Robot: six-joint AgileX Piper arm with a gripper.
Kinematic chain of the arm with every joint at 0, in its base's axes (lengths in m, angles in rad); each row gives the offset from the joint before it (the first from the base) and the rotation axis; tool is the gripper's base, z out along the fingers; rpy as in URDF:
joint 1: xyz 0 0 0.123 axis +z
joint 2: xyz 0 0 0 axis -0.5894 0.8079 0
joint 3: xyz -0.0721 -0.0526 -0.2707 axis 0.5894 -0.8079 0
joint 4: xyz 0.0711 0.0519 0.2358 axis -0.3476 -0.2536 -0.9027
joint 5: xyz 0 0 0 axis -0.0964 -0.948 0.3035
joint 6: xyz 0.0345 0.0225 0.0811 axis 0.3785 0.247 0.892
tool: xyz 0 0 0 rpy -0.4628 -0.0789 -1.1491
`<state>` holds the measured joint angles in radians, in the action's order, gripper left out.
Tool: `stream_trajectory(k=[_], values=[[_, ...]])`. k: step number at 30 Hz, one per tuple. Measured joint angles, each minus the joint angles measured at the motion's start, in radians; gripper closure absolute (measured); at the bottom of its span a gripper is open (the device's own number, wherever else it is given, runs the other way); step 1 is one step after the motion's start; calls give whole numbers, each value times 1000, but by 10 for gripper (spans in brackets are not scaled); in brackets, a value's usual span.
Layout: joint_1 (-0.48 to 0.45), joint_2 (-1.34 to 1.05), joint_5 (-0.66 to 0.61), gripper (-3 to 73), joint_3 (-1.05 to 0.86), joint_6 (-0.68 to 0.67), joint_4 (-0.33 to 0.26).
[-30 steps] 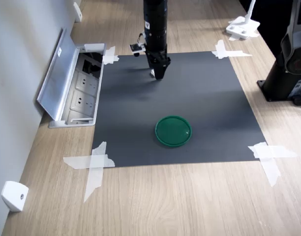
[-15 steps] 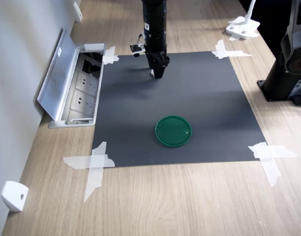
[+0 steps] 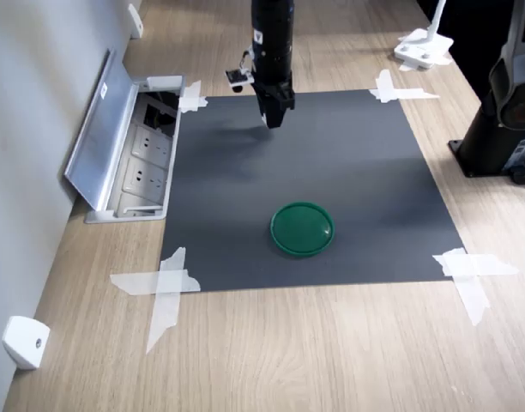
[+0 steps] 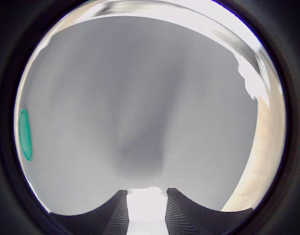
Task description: Grasp a white terminal and put it on the green lid.
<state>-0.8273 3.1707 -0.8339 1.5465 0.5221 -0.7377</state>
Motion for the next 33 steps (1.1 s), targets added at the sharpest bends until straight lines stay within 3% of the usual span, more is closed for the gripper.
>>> stream_trajectory(k=[10,14,19,33], values=[[420,-63,-46,424,0,68,-13],[542,-63,-46,424,0,114,-17],[596,-57,-47,424,0,138,-17],[599,-10,-73,424,0,195,0]])
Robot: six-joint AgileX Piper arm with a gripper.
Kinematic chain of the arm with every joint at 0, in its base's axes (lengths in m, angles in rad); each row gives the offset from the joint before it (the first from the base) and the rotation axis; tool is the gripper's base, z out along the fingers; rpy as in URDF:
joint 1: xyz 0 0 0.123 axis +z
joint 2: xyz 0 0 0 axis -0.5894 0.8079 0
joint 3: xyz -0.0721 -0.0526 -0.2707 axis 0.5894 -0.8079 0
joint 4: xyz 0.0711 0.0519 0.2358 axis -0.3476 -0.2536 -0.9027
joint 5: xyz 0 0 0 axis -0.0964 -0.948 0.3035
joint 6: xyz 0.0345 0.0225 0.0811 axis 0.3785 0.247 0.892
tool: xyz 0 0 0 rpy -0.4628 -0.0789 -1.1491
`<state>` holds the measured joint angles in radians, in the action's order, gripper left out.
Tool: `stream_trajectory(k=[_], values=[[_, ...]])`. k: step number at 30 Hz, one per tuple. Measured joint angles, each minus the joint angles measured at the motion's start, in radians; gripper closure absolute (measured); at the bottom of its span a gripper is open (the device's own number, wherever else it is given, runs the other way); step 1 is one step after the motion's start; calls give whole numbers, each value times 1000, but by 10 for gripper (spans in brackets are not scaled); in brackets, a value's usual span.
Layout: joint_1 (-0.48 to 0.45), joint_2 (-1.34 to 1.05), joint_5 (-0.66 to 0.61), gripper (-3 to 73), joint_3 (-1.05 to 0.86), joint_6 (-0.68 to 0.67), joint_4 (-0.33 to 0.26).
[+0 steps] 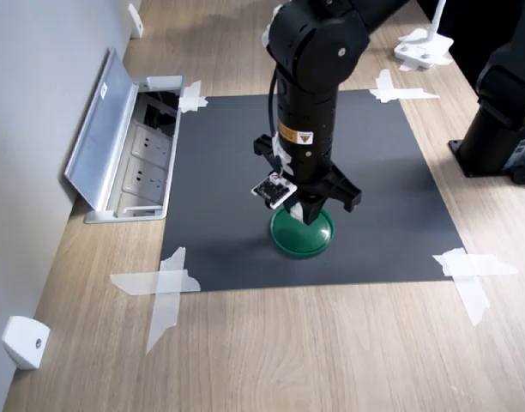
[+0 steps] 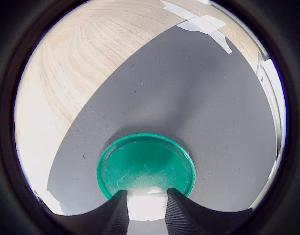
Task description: Grasp a white terminal and put it on the green lid.
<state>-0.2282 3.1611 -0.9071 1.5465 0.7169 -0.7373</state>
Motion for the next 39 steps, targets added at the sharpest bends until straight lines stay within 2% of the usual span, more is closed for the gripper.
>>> stream_trajectory(k=[12,15,18,22,25,28,31,33,35,39], values=[[0,20,-1,419,0,-19,7],[0,20,-2,356,0,-21,7],[0,20,-3,223,0,-8,7],[0,20,-2,81,0,15,10],[0,11,7,33,0,23,16],[0,-16,18,30,0,28,19],[0,-61,37,72,0,29,27],[-9,-98,47,146,0,31,25],[-32,-130,59,261,0,31,7],[-128,-201,103,518,-18,31,-65]])
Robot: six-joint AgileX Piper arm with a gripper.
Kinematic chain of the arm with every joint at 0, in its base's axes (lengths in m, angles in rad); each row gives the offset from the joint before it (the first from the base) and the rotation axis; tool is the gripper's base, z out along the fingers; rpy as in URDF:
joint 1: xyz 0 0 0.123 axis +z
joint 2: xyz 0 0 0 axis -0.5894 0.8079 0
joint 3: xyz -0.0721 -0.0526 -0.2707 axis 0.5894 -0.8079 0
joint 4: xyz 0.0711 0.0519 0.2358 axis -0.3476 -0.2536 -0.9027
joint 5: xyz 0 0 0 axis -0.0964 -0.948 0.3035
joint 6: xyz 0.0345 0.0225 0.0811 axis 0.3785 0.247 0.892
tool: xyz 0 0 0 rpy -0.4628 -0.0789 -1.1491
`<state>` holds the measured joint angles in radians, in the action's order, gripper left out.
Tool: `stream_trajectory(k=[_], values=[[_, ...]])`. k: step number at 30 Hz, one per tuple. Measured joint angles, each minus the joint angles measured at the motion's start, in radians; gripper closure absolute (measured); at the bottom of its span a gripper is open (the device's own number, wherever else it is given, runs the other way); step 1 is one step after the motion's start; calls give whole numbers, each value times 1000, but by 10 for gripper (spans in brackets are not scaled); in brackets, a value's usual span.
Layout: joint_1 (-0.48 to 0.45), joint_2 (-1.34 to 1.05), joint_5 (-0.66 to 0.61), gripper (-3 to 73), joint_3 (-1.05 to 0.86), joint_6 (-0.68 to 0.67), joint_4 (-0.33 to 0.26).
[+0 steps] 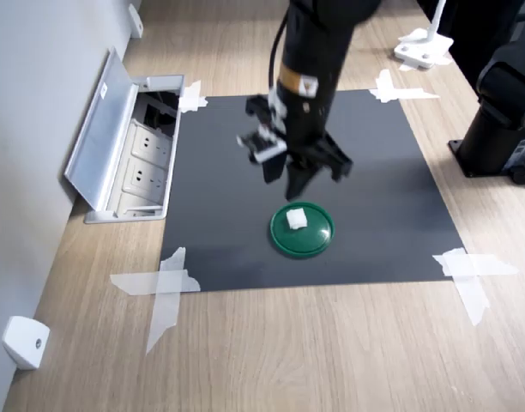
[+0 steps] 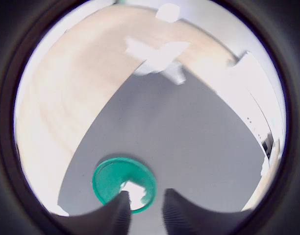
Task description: Grasp a white terminal and put it on the green lid.
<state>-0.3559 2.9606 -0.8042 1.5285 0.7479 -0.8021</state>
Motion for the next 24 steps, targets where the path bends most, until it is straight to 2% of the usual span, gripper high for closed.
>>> stream_trajectory(k=[2,5,8,11,16,24], values=[[-60,-62,61,629,-38,4,-11],[-137,-181,202,686,-127,31,19],[-186,-332,361,697,-259,62,70],[-219,-488,458,700,-393,70,60],[-277,-732,503,700,-590,97,-32],[-347,-1145,531,700,-908,163,-43]])
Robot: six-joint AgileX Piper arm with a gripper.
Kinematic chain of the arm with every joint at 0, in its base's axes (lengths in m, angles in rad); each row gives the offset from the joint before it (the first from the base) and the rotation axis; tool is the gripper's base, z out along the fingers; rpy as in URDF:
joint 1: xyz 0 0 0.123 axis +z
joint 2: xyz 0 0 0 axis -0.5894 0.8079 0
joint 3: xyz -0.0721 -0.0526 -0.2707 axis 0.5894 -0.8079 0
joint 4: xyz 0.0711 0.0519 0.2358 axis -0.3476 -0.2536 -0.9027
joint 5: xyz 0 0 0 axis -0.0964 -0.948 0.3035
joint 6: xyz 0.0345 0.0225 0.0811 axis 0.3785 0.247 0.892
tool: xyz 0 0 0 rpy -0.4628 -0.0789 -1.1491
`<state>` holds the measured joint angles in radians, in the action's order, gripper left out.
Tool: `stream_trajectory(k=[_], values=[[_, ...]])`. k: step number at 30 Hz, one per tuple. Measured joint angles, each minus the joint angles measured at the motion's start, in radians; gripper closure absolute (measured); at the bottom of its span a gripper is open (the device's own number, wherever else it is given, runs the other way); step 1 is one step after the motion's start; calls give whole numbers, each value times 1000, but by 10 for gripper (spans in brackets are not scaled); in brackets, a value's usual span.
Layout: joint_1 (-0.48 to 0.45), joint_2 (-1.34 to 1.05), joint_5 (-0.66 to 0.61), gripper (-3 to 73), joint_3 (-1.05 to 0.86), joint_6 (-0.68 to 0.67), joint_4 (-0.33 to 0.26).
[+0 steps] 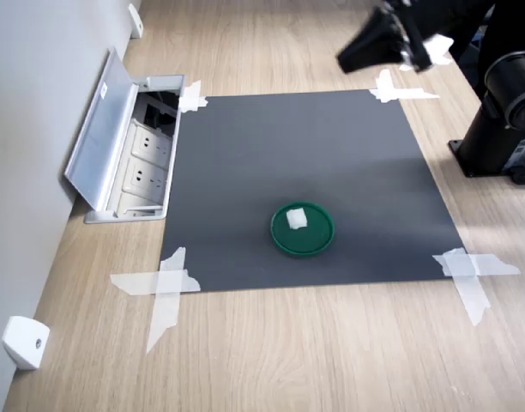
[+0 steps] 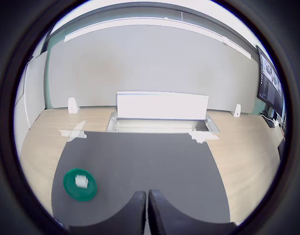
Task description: Grasp a white terminal and put it on the green lid.
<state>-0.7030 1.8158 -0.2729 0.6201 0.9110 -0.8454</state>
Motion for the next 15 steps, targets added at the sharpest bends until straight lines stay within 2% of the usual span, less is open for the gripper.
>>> stream_trajectory(k=[8,15], values=[[0,-291,4,700,-164,2,-4],[0,-357,33,702,-196,2,-7]])
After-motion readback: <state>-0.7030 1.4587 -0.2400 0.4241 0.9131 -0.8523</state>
